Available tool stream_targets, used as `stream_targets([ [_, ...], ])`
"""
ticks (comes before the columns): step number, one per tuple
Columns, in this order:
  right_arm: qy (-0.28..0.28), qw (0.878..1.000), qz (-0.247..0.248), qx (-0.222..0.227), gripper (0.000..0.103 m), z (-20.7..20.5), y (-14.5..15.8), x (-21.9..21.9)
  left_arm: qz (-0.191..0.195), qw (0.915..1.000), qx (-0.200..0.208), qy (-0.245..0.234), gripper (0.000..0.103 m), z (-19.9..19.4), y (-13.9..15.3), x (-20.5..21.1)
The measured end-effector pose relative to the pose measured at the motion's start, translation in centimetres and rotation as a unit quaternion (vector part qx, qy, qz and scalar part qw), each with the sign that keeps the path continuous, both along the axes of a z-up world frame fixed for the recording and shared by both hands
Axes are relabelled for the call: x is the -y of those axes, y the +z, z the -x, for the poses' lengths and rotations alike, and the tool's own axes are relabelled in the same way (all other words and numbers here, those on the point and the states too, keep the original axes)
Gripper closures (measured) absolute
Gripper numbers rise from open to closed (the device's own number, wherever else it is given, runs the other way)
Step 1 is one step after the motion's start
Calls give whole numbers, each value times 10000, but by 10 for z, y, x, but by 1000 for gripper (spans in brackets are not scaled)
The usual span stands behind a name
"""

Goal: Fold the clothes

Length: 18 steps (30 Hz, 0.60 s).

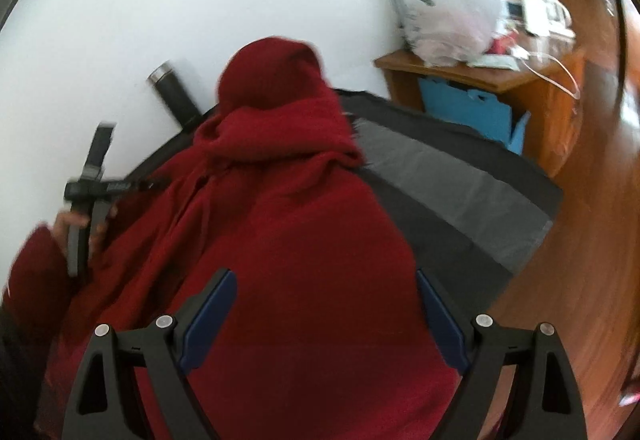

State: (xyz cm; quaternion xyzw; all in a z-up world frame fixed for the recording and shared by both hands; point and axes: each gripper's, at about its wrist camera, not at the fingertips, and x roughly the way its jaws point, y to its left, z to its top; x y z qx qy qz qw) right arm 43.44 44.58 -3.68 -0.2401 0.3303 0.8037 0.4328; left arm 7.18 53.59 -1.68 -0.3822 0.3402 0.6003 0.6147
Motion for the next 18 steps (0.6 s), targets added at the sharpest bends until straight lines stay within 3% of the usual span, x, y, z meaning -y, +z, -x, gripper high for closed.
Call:
stream_targets([
  [3, 284, 9979, -316, 483, 12, 22, -2, 14, 46, 9998, -121, -121, 10, -7, -2, -6],
  [6, 386, 9907, -660, 1123, 17, 42, -6, 26, 32, 9997, -139, -203, 11, -11, -2, -9],
  [8, 451, 9897, -716, 1151, 44, 48, -6, 30, -34, 9994, -109, -331, 25, -15, 0, -6],
  [9, 483, 9892, -744, 1165, 53, 50, -6, 32, -76, 9989, -81, -460, 43, -18, 2, -3],
  [10, 516, 9887, -772, 1178, 70, 53, -5, 34, -81, 9984, -71, -552, 62, -22, 4, 0],
  [11, 543, 9893, -748, 1133, 80, 54, -5, 34, -56, 9982, -66, -589, 72, -25, 5, 3],
  [12, 549, 9908, -675, 1034, 82, 54, -5, 33, -43, 9982, -79, -600, 88, -27, 7, 6],
  [14, 494, 9930, -589, 899, 85, 53, -4, 29, -47, 9980, -113, -621, 90, -31, 12, 12],
  [18, 139, 9925, -923, 790, 86, 49, 14, 30, -602, 9977, -32, -323, 91, -26, 41, 37],
])
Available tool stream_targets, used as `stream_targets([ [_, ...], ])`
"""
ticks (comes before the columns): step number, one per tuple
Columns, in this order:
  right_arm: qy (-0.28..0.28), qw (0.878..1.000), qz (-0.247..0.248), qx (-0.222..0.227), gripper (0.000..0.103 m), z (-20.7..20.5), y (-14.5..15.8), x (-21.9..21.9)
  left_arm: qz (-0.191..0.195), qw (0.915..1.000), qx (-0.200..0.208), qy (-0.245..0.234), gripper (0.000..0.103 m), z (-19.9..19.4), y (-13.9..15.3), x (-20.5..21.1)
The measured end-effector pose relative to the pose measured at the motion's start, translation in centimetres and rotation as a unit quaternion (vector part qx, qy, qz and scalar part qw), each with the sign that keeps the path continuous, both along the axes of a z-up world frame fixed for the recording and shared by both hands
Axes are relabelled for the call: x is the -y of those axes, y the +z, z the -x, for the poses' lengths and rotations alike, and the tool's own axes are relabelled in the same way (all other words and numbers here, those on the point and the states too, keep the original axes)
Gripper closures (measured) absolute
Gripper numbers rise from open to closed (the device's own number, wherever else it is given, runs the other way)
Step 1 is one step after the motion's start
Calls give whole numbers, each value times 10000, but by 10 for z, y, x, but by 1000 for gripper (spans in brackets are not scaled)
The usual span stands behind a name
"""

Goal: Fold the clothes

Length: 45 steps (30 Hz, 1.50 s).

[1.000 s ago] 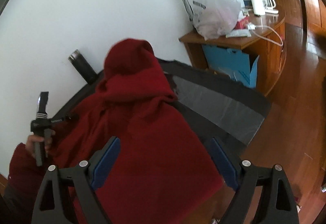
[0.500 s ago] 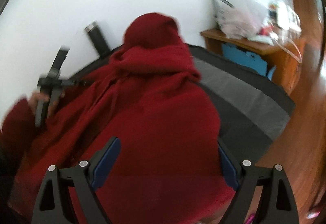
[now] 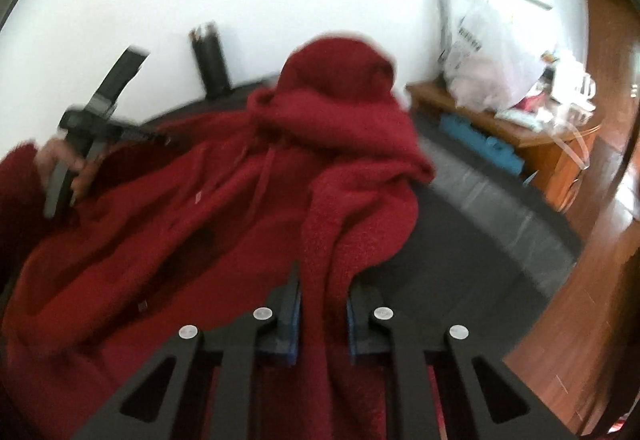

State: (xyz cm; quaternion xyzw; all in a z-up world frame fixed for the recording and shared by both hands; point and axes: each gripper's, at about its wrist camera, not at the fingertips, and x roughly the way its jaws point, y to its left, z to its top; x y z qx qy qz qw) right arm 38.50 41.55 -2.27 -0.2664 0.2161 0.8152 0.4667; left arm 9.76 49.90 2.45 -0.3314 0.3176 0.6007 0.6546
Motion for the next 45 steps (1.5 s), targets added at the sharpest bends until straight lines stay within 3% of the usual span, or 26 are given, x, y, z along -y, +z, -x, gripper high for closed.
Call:
stream_targets([
  [3, -445, 9979, -472, -3, 86, -5, 23, 0, -527, 9981, 146, 285, 91, 11, 34, 23],
  [7, -936, 9905, -1006, -102, 86, -11, 55, -4, -1327, 9882, 331, 694, 91, 26, 92, 67],
  [11, -1198, 9776, -1715, -221, 86, -9, 96, 0, -2220, 9687, 442, 1020, 91, 38, 156, 125],
  [15, -1272, 9537, -2695, -415, 86, 2, 152, 18, -3122, 9411, 267, 1267, 91, 36, 216, 190],
  [20, -1307, 9089, -3869, -840, 86, 13, 225, 56, -4116, 8982, 36, 1544, 91, 22, 276, 284],
  [25, -1497, 8458, -4945, -1331, 86, 12, 286, 109, -4870, 8577, -194, 1634, 91, 1, 312, 371],
  [31, -1621, 7642, -6041, -1573, 86, 10, 323, 177, -5683, 7979, -909, 1793, 91, -41, 342, 471],
  [33, -1575, 7495, -6218, -1636, 86, 8, 330, 191, -5837, 7840, -1125, 1789, 91, -54, 349, 499],
  [36, -1421, 7479, -6224, -1817, 86, 0, 341, 202, -5918, 7721, -1417, 1829, 90, -71, 354, 525],
  [39, -1352, 7442, -6278, -1837, 86, -1, 338, 207, -5864, 7686, -1711, 1901, 90, -85, 351, 538],
  [42, -1311, 7401, -6343, -1812, 86, 1, 330, 211, -5677, 7758, -1895, 2000, 90, -90, 343, 545],
  [45, -1255, 7426, -6341, -1754, 86, 6, 319, 210, -5429, 7882, -1995, 2103, 88, -81, 327, 537],
])
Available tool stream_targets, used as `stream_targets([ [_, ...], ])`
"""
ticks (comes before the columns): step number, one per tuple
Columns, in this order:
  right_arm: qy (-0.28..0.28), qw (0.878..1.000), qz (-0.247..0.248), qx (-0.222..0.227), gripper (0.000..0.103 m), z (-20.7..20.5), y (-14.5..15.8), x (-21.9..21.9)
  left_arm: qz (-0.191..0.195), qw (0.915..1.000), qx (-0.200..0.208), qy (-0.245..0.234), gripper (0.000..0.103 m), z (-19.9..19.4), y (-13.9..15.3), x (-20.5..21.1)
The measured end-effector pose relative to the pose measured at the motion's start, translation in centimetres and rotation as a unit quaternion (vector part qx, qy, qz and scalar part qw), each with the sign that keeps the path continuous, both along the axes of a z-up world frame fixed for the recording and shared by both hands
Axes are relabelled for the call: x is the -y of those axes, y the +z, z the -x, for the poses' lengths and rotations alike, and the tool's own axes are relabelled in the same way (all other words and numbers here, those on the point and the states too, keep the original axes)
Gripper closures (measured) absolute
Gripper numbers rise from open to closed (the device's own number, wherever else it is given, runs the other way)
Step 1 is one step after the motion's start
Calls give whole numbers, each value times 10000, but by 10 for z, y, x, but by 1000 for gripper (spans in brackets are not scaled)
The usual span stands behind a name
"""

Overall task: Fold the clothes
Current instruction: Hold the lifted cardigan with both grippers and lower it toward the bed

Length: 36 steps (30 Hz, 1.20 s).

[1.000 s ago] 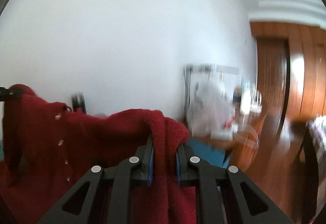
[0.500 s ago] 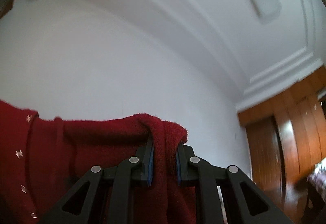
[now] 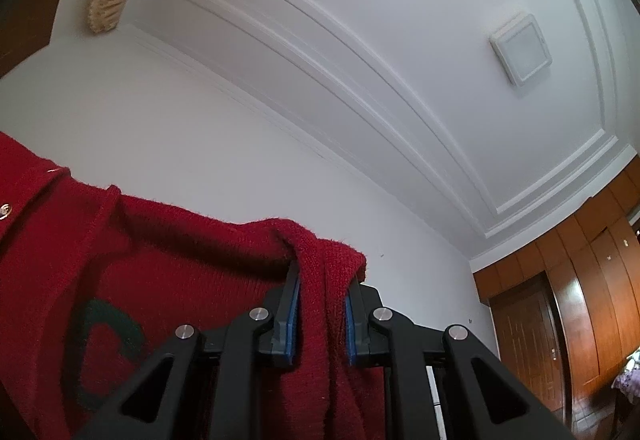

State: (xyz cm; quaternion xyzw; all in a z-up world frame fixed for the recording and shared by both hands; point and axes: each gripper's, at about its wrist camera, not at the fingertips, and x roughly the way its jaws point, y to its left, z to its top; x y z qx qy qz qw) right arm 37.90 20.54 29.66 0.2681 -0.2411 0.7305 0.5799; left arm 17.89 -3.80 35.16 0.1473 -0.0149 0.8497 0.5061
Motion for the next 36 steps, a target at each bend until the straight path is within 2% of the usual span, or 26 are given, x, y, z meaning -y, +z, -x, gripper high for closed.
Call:
stream_targets([
  [7, 20, 9970, 482, 612, 86, 52, -35, -41, 709, 9953, 551, 358, 88, 49, -43, -40],
  [11, -78, 9891, 888, 1175, 85, 109, -66, -87, 1261, 9838, 1135, 584, 88, 102, -74, -84],
  [14, -25, 9774, 1360, 1617, 85, 152, -90, -127, 1610, 9700, 1680, 706, 88, 149, -100, -122],
  [17, 123, 9610, 1892, 2011, 85, 194, -115, -168, 2039, 9541, 1985, 933, 88, 187, -132, -164],
  [22, 119, 9306, 2456, 2710, 85, 263, -170, -223, 2807, 9118, 2723, 1249, 91, 246, -217, -241],
  [25, 90, 9105, 2726, 3109, 85, 298, -206, -253, 3099, 8915, 3011, 1364, 91, 270, -258, -240],
  [29, -22, 8899, 2942, 3486, 85, 327, -245, -286, 3341, 8732, 3246, 1435, 91, 292, -308, -245],
  [33, -114, 8702, 3226, 3723, 85, 337, -284, -320, 3583, 8583, 3364, 1477, 91, 309, -331, -267],
  [36, -143, 8533, 3502, 3861, 85, 339, -307, -339, 3736, 8508, 3365, 1524, 91, 315, -341, -282],
])
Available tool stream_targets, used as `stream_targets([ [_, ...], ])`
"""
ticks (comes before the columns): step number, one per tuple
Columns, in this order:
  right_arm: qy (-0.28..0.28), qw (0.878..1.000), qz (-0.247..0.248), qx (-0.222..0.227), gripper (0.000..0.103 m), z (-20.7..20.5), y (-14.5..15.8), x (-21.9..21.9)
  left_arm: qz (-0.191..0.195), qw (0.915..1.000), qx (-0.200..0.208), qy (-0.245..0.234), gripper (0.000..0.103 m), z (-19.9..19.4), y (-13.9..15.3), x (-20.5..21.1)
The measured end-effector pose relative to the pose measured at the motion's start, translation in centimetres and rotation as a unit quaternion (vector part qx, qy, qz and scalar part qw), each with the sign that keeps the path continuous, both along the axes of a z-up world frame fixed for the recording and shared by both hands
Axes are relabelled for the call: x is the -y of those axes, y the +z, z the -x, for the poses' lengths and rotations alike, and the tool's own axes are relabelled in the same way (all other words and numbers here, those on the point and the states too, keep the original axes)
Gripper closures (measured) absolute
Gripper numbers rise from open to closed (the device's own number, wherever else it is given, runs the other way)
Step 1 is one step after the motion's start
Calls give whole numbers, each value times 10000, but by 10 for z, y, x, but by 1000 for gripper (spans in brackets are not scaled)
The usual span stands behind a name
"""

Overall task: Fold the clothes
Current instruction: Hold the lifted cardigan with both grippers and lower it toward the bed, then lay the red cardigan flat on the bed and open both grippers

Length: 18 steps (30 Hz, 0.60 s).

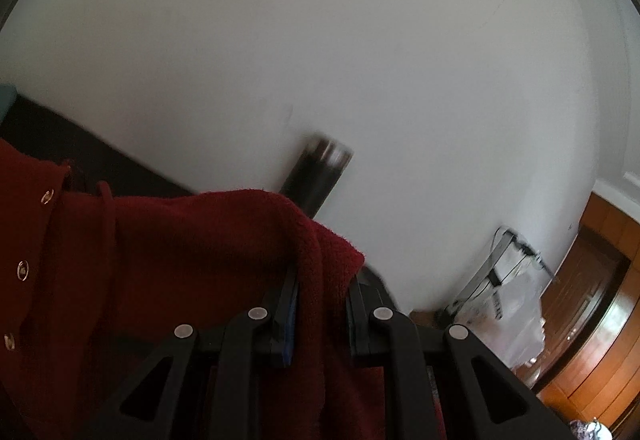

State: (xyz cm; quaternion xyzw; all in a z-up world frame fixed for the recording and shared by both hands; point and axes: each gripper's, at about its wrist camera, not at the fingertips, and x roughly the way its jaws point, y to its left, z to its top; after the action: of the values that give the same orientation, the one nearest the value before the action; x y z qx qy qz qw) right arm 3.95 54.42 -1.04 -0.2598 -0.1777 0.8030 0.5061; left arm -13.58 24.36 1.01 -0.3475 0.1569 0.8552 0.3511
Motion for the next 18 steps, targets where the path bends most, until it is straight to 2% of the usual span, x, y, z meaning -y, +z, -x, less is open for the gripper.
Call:
stream_targets([
  [4, -55, 9994, 281, 219, 85, 15, -1, -7, 164, 9998, 54, 45, 91, 9, -15, -18],
  [6, -104, 9987, 307, 398, 85, 35, -10, 29, 239, 9996, 94, 83, 91, 14, -22, -25],
  [11, -218, 9938, 508, 959, 84, 58, -23, 11, 509, 9986, 110, 115, 91, 23, -35, -40],
  [13, -247, 9901, 626, 1234, 83, 66, -31, 3, 496, 9985, 244, 61, 88, 23, -34, -38],
  [15, -259, 9883, 649, 1355, 80, 68, -36, 2, 326, 9987, 401, -14, 85, 21, -27, -26],
  [16, -282, 9883, 624, 1365, 68, 68, -36, 1, 249, 9985, 476, -35, 76, 21, -22, -20],
  [17, -305, 9882, 600, 1374, 38, 68, -37, 1, 203, 9983, 539, 11, 69, 20, -14, -10],
  [18, -328, 9882, 576, 1384, 22, 67, -38, 1, 162, 9981, 586, 78, 53, 18, -7, 3],
])
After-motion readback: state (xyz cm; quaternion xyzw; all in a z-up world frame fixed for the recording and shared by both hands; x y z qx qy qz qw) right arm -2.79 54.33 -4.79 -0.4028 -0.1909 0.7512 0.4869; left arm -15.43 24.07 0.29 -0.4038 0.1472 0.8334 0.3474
